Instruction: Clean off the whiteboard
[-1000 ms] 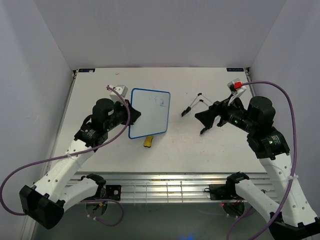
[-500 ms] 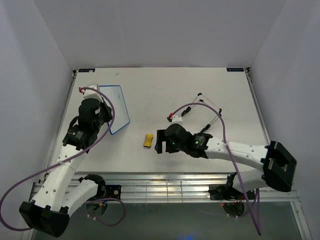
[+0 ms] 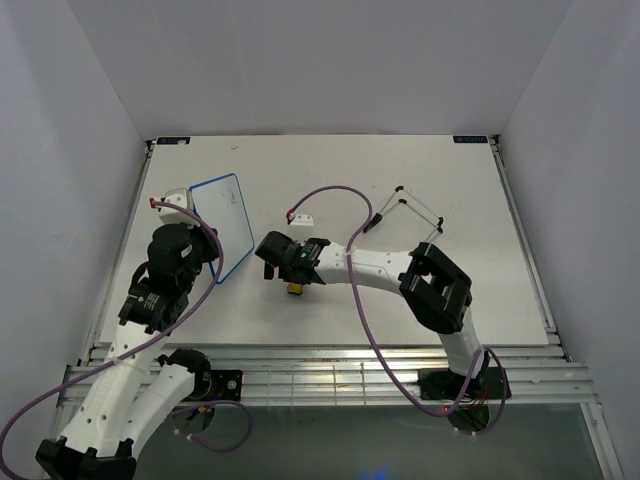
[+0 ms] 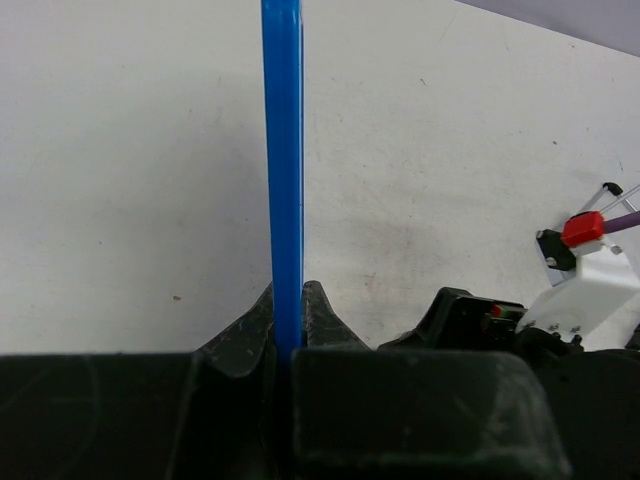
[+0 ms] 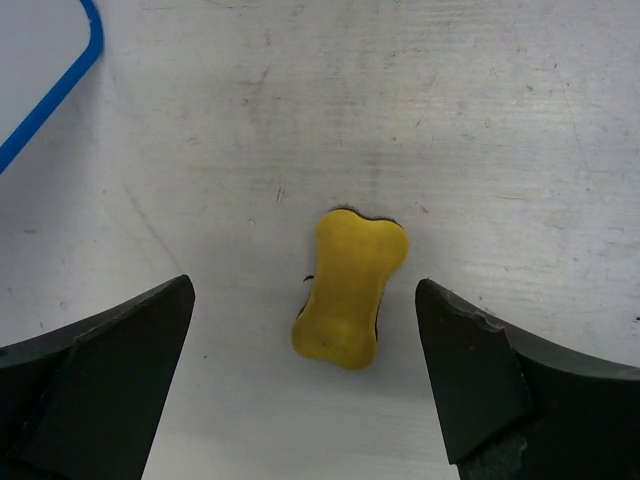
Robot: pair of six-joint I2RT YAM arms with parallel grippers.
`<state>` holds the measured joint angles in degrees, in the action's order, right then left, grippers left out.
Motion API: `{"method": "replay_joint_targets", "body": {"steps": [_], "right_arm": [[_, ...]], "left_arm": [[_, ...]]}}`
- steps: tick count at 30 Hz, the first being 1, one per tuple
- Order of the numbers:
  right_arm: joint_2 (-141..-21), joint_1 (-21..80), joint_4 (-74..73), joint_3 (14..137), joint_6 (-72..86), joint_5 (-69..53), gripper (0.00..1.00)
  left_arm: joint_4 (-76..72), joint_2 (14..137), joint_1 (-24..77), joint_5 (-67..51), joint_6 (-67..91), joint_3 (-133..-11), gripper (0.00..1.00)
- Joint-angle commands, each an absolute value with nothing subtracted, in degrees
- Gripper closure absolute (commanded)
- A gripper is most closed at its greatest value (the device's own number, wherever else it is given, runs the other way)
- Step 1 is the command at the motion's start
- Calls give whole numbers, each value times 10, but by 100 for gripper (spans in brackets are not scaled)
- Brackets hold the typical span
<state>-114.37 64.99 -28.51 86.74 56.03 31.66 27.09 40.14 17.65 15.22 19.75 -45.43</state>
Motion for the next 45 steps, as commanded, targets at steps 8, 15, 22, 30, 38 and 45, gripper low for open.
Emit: {"method": "replay_joint_targets", "body": {"steps": [8,15,22,30,38,45], "right_arm": [[-1186,654,-341,884,598,367,17],[-1188,657,-318,869,598,356,33],[-1191,657,-300,857,592,344,41],[-1173,655,-274,831,575,341,63],[-1066,650,-229,718,516,374,69],[-796,625,-82,512,269,261,71]], "left_arm": [[221,385,173,124,188,-448,100],[221,388,172,118,187,-448,100],[223,389,172,115,187,-450,100],[223,394,172,95,185,-450,100],[218,398,173,1,184,-447,100],[278,417,172,-162,234,-461,100]]}}
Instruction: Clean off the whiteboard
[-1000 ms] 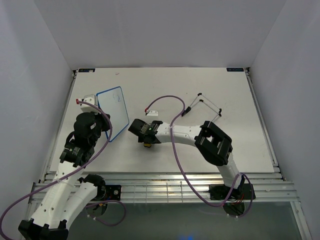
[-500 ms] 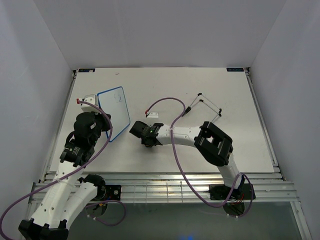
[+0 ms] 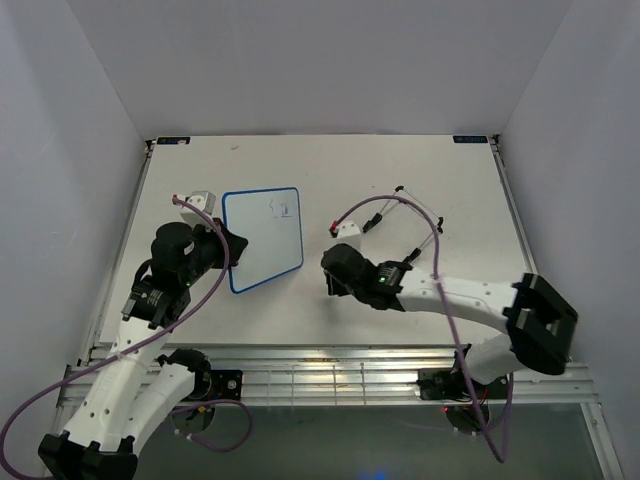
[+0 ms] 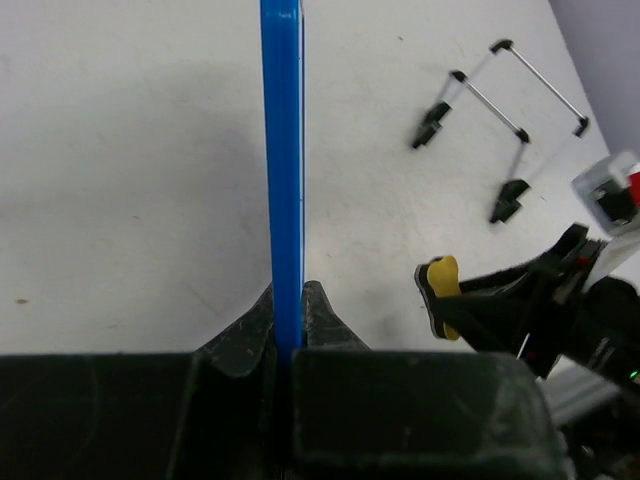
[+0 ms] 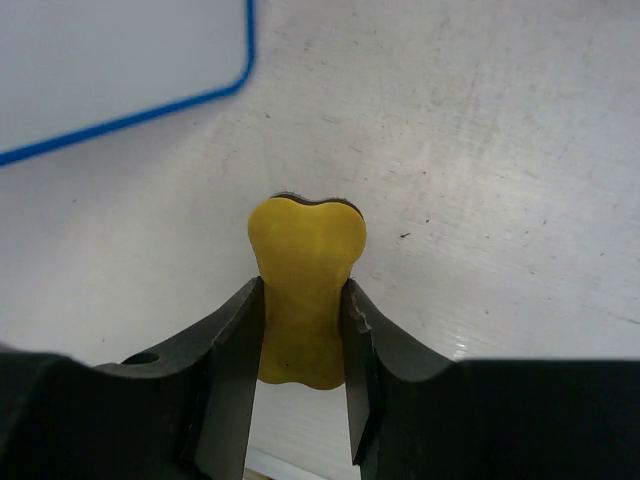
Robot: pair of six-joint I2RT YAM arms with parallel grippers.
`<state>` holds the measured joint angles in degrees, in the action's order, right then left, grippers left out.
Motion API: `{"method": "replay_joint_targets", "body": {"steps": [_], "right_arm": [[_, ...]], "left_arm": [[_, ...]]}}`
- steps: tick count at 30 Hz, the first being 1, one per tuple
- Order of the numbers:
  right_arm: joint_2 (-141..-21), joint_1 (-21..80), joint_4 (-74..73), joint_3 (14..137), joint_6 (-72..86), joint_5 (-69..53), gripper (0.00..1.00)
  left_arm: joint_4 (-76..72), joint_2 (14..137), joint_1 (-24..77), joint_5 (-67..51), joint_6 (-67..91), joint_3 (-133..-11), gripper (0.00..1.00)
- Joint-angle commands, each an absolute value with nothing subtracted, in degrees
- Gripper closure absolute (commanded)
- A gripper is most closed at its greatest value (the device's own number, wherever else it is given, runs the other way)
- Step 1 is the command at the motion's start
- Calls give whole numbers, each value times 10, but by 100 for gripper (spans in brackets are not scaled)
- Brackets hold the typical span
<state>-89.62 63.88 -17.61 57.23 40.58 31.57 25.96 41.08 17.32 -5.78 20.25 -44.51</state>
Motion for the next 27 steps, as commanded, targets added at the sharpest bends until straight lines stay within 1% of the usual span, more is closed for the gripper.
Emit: {"method": "replay_joint_targets", "body": {"steps": [1,2,4,7,9,11,15,19,23,27], "right_arm": [[-774,619,-50,496,242,193,72],[-756,618,-36,485,199,162,73],[-722,619,-14,474,175,92,74],[-713,619,43,475,158,33,75],[-728,619,63,485,147,18,75],[-753,619,94,504,142,-15,75],[-795,617,128,538,136,-17,75],[-831,606,131,563,147,-18,76],[-830,575,154,531,167,-40,77],[-829,507,166,476,185,-97,77]], "left_arm": [[286,413,173,-183,253,-456,100],[282,407,172,-218,264,-447,100],[279,398,172,-249,289,-420,100],[277,400,173,-307,314,-391,100],[270,408,173,-332,333,-377,100],[270,423,173,-328,341,-367,100],[281,460,173,-327,333,-361,100],[281,474,173,-337,330,-360,100],[280,475,173,-344,323,-362,100],[272,474,173,-365,312,-360,100]]}}
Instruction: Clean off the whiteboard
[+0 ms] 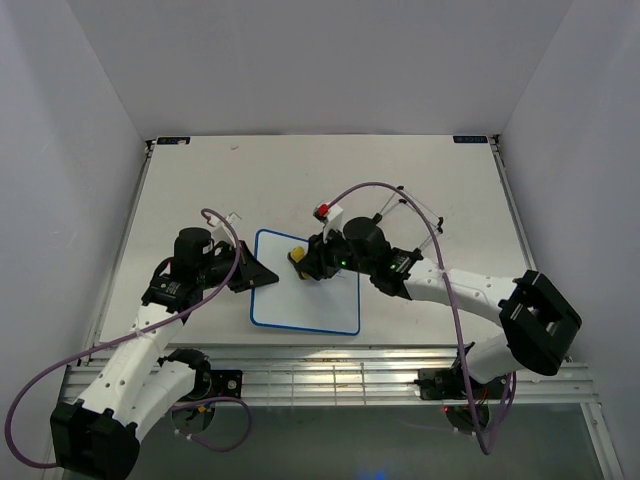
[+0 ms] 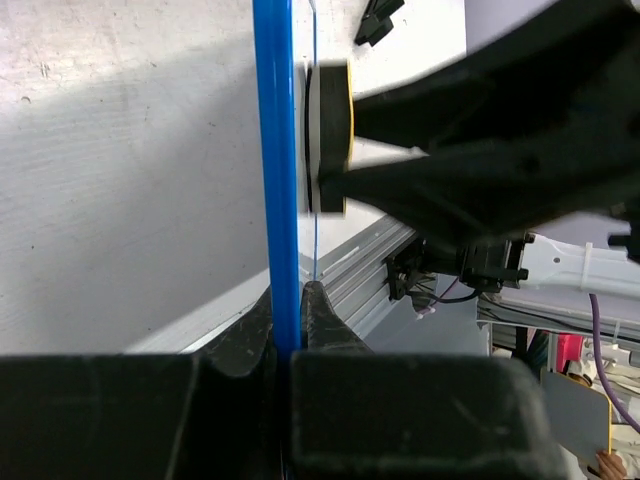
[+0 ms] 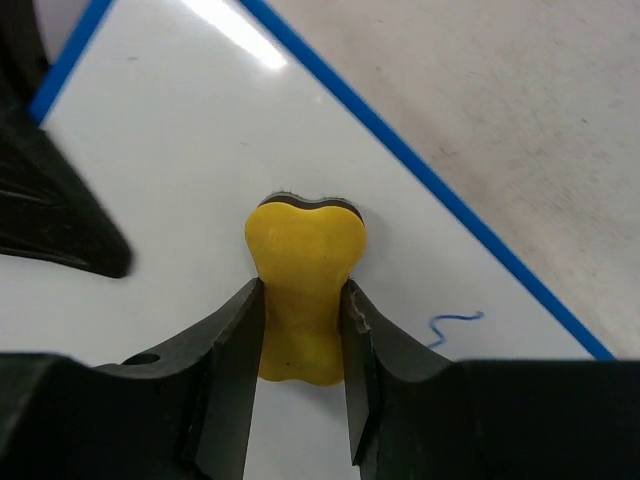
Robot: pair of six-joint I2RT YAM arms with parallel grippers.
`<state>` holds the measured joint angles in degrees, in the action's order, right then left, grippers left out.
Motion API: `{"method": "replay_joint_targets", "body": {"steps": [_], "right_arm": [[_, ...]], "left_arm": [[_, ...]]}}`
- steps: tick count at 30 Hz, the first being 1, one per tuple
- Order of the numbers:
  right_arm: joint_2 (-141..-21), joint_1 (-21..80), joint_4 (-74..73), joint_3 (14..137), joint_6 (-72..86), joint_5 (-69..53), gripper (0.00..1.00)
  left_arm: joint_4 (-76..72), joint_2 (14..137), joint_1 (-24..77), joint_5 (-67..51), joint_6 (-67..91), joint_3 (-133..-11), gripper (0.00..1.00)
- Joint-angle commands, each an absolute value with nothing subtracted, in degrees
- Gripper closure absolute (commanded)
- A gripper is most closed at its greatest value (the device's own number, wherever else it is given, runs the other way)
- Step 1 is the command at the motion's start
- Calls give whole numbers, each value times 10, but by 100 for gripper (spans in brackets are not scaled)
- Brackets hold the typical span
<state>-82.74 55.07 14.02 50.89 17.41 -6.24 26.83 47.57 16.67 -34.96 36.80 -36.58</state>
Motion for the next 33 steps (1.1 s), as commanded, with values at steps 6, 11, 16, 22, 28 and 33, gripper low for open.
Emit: {"method": "replay_joint_targets", "body": {"steps": [6,11,16,22,28,33], "right_arm": [[-847,467,112,455,171,-131,79],[-850,463,75,439,170,-86,80],[-871,457,24,475,197,-64,80],[-883,507,30,547,232,-141,80],[-889,512,67,546,265,-167,80],[-899,440,82,467,293,-190,80]], "left_arm": [[266,468,172,-372,298,-364,100],[265,470,172,-378,291,-366,100],[265,468,173,-376,291,-364,100],[261,466,173,-369,294,-361,100],[262,461,173,-361,297,-361,100],[262,459,172,-357,301,-359,100]]}}
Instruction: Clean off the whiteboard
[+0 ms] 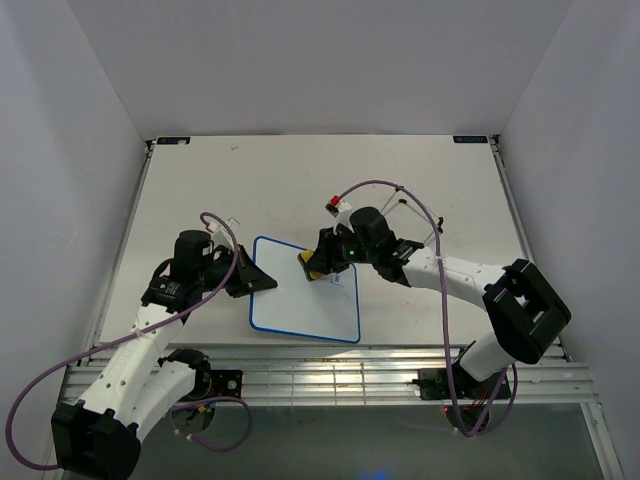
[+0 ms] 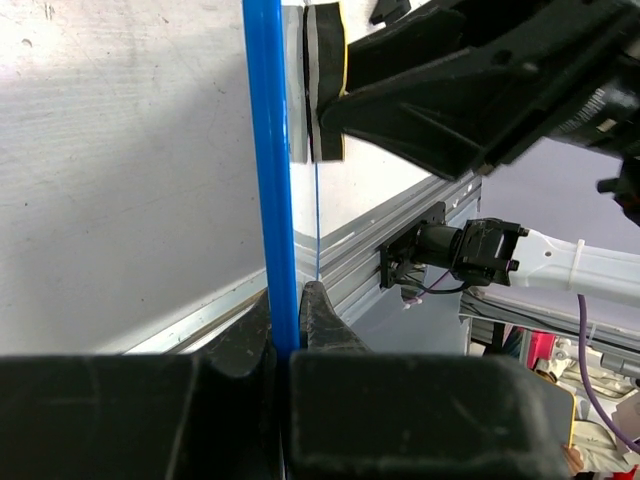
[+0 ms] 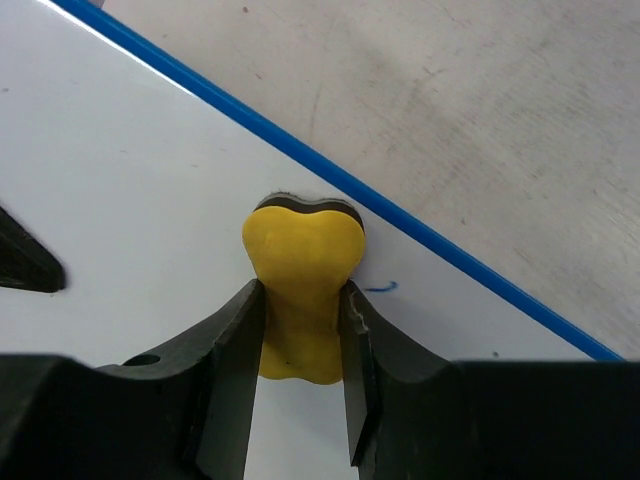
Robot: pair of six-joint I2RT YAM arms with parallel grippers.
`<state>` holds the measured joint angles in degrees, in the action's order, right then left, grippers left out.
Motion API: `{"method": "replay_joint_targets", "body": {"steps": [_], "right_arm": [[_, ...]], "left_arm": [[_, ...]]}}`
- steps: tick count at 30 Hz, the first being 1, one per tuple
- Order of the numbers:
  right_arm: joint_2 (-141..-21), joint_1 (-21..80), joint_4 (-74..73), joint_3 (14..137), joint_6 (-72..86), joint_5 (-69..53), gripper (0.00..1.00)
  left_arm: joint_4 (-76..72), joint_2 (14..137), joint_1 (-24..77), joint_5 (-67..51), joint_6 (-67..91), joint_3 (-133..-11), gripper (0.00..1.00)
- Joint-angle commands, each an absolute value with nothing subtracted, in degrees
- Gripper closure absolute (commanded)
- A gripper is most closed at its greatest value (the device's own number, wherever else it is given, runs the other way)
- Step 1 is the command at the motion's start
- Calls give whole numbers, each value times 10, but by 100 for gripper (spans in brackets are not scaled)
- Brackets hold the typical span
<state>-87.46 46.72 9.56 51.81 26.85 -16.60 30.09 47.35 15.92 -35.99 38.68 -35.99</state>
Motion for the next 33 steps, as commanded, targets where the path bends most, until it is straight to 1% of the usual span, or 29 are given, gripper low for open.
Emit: {"method": "replay_joint_targets", "body": {"steps": [1,5,7,10,13,16,19,23,26,30,33], "right_arm": [[-904,429,82,441,293,-192,80],[-924,363,83,390,285,-201,81],[-936,349,76,384,273,-206,82],[-948,343,51,392,261,-203,82],[-933,348,38,403,263,-206,84],[-894,378,30,420,272,-215,84],[-881,438,32,445,291,-213,84],[-896,522,64,489,329,-203,84],[-920,553,75,522,347,-193,84],[-925,554,76,508,356,-168,87],[-909,529,77,455,357,-158,87]], "left_arm": [[262,458,172,-357,301,-360,100],[260,458,172,-358,303,-359,100],[259,457,172,-356,304,-358,100],[259,458,172,-356,304,-359,100],[259,459,172,-354,305,-358,100],[260,461,172,-352,305,-358,100],[260,463,173,-349,308,-358,100],[259,463,173,-343,310,-357,100],[260,465,172,-337,312,-357,100],[260,466,172,-327,315,-358,100],[260,467,172,-324,316,-358,100]]}}
